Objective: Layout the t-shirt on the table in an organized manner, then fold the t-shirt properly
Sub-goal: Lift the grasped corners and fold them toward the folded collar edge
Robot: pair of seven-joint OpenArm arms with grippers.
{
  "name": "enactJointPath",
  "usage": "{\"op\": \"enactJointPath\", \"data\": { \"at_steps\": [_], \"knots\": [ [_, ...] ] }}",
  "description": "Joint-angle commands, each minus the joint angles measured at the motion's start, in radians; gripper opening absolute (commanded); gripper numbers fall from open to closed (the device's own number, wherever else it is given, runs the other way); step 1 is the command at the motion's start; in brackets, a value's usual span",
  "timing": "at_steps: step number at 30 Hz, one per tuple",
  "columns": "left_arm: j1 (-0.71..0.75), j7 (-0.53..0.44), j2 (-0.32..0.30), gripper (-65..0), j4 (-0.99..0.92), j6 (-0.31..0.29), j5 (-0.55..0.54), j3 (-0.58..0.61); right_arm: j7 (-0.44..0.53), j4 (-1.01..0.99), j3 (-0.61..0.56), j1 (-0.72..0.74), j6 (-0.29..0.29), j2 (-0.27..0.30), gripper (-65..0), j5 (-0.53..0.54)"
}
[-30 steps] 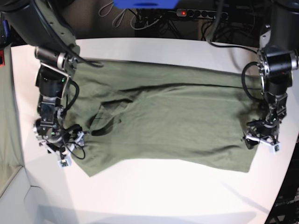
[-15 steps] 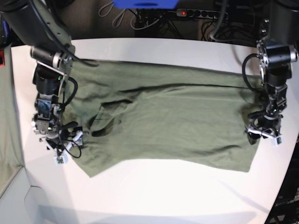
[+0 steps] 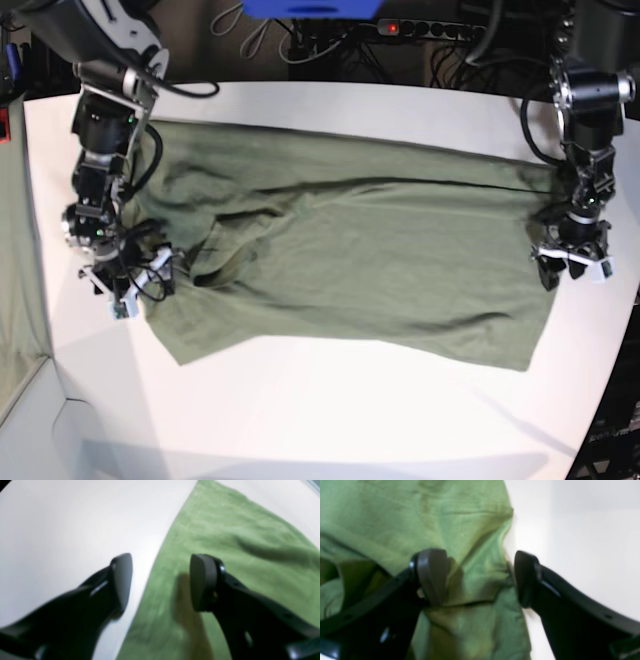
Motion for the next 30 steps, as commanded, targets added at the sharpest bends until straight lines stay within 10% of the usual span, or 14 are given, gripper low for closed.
{"op": "enactJointPath", "data": {
  "at_steps": [1, 19, 30],
  "knots": [
    [0.076, 0.215, 0.009, -28.8, -0.011, 0.036, 0.043, 0.004, -0.144, 0.005, -0.002, -0.029, 0.009, -0.004, -22.7, -0.102],
    [0.496, 0.539, 0.098, -28.8, 0.559, 0.036, 0.052, -0.207, -0.149, 0.295, -0.005, -0.206, 0.114, -0.047, -22.7, -0.102],
    [0.707, 0.540, 0.106, -28.8, 0.686, 0.036, 0.044, -0.209, -0.149, 0.365, -0.007, -0.260, 0.115, -0.049, -22.7, -0.102]
  ]
}}
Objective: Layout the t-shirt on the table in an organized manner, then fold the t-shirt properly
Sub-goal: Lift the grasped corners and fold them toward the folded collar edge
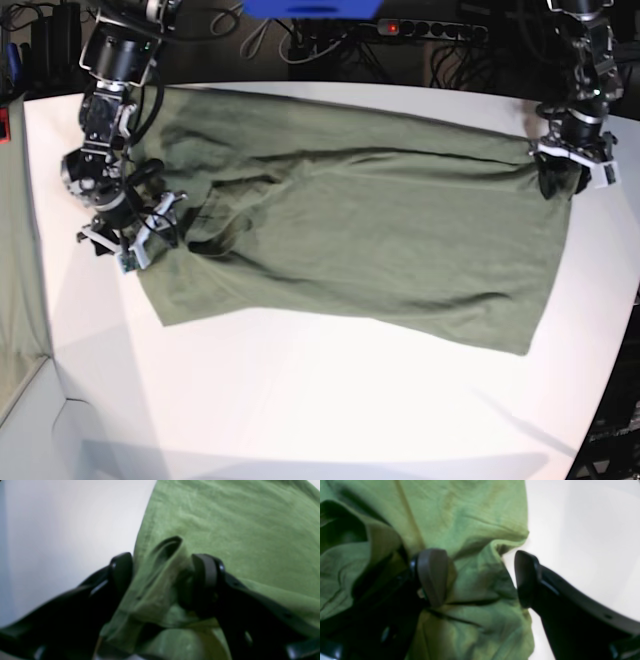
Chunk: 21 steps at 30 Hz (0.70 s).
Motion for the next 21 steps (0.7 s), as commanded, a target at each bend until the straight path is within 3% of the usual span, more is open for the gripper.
{"op": "enactJointPath", "data": {
  "at_steps": [1, 6, 10, 21],
  "knots": [
    [0.083, 0.306, 0.027, -28.8, -0.037, 0.033, 0.079, 0.013, -0.087, 0.000, 0.001, -0.009, 0.020, 0.006, -22.7, -0.072],
    [0.163, 0.305, 0.042, -28.8, 0.016, 0.033, 0.077, 0.012, -0.087, 0.000, 0.002, -0.011, 0.020, 0.006, -22.7, -0.072],
    [0.215, 0.305, 0.083, -28.8, 0.081, 0.033, 0.085, -0.073, -0.087, 0.000, 0.002, -0.011, 0.020, 0.008, -22.7, -0.072],
    [0.197, 0.315, 0.097, -28.8, 0.197, 0.033, 0.085, -0.120, -0.084, 0.000, 0.001, -0.006, 0.020, -0.006, -22.7, -0.072]
  ]
}}
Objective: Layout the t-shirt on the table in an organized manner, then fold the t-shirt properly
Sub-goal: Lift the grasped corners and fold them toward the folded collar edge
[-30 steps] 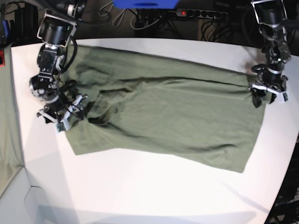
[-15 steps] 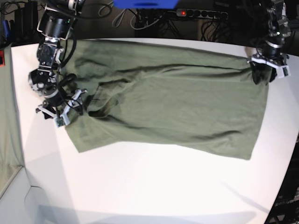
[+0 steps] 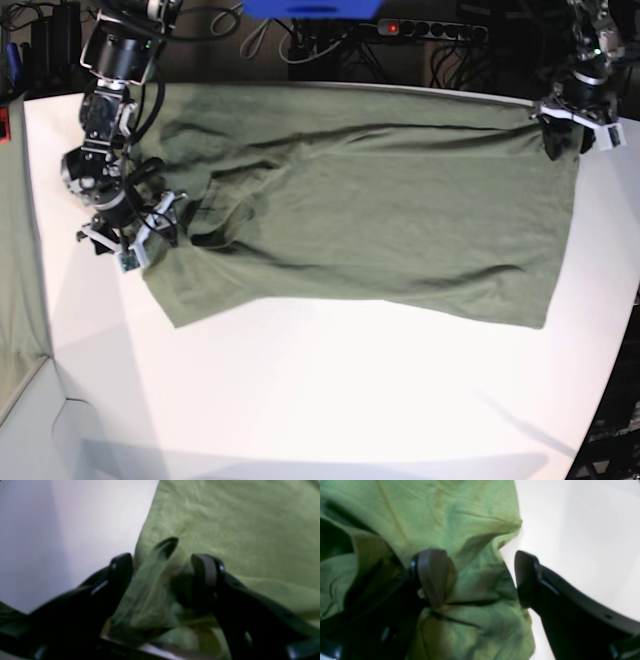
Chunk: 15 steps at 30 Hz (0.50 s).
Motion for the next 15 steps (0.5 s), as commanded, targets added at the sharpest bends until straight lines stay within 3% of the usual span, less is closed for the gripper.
{"op": "enactJointPath", "data": {
  "at_steps": [1, 9, 15],
  "knots": [
    [0.030, 0.173, 0.014, -28.7, 0.000, 0.012, 0.050, 0.009, -0.083, -0.005, -0.002, -0.004, 0.018, -0.001, -22.7, -0.068],
    [0.019, 0.176, 0.014, -28.4, 0.145, 0.023, 0.051, 0.009, -0.083, -0.005, -0.004, -0.001, 0.018, -0.002, -22.7, -0.068],
    [-0.024, 0.324, 0.018, -28.4, 0.236, 0.023, 0.053, -0.077, -0.081, -0.005, -0.004, 0.001, 0.018, -0.002, -22.7, -0.068]
  ]
}}
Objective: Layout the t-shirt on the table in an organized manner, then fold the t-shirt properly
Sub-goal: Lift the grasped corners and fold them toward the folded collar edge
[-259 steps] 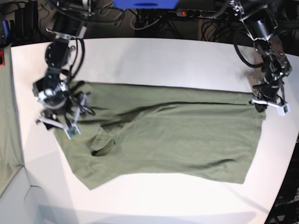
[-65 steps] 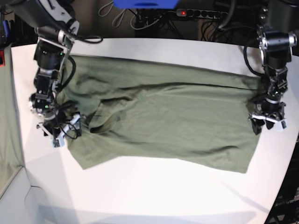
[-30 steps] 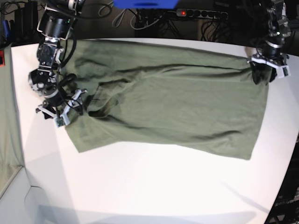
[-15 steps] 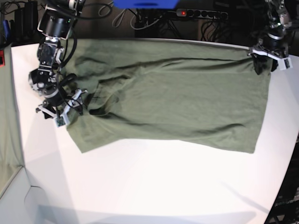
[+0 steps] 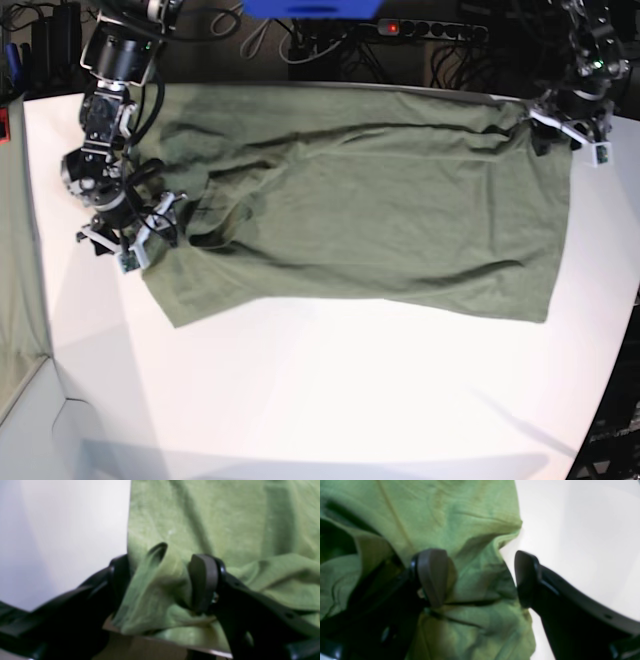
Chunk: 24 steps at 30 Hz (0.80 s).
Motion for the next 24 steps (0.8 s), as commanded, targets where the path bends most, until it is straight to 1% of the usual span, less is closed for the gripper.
{"op": "enactJointPath", "data": {
  "at_steps": [1, 3, 5, 7, 15, 18, 21, 22, 24],
  "knots": [
    [-0.009, 0.006, -0.016, -28.4, 0.028, -0.001, -0.003, -0.039, -0.075, -0.005, -0.004, -0.002, 0.017, -0.002, -22.7, -0.064],
    [-0.023, 0.055, -0.016, -28.4, 0.030, -0.004, -0.003, -0.080, -0.075, -0.005, -0.004, -0.002, 0.017, -0.002, -22.7, -0.064],
    [-0.034, 0.078, -0.016, -28.4, 0.030, -0.006, -0.003, -0.109, -0.075, -0.005, -0.005, 0.004, 0.017, -0.002, -22.7, -0.064],
    [-0.035, 0.077, -0.021, -28.4, 0.030, -0.006, -0.003, -0.120, -0.076, -0.007, -0.016, 0.010, 0.029, -0.002, -22.7, -0.064],
    [-0.092, 0.082, -0.021, -28.3, 0.079, 0.001, -0.003, -0.126, -0.075, -0.005, -0.025, 0.025, 0.029, -0.002, -22.7, -0.064],
    [-0.149, 0.082, -0.018, -28.3, 0.115, 0.004, -0.003, -0.126, -0.079, -0.008, -0.024, 0.034, 0.029, -0.003, -22.7, -0.064],
    [-0.231, 0.083, -0.021, -28.3, 0.109, 0.005, -0.003, -0.122, -0.075, -0.007, -0.024, 0.044, 0.029, -0.003, -22.7, -0.064],
    [-0.265, 0.083, -0.023, -28.3, 0.092, 0.005, -0.001, -0.122, -0.078, -0.007, -0.024, 0.050, 0.029, -0.002, -22.7, -0.064],
    [-0.362, 0.077, -0.024, -28.3, 0.000, 0.005, 0.029, -0.120, -0.079, -0.013, -0.019, 0.056, 0.029, 0.000, -22.7, -0.064]
  ]
}}
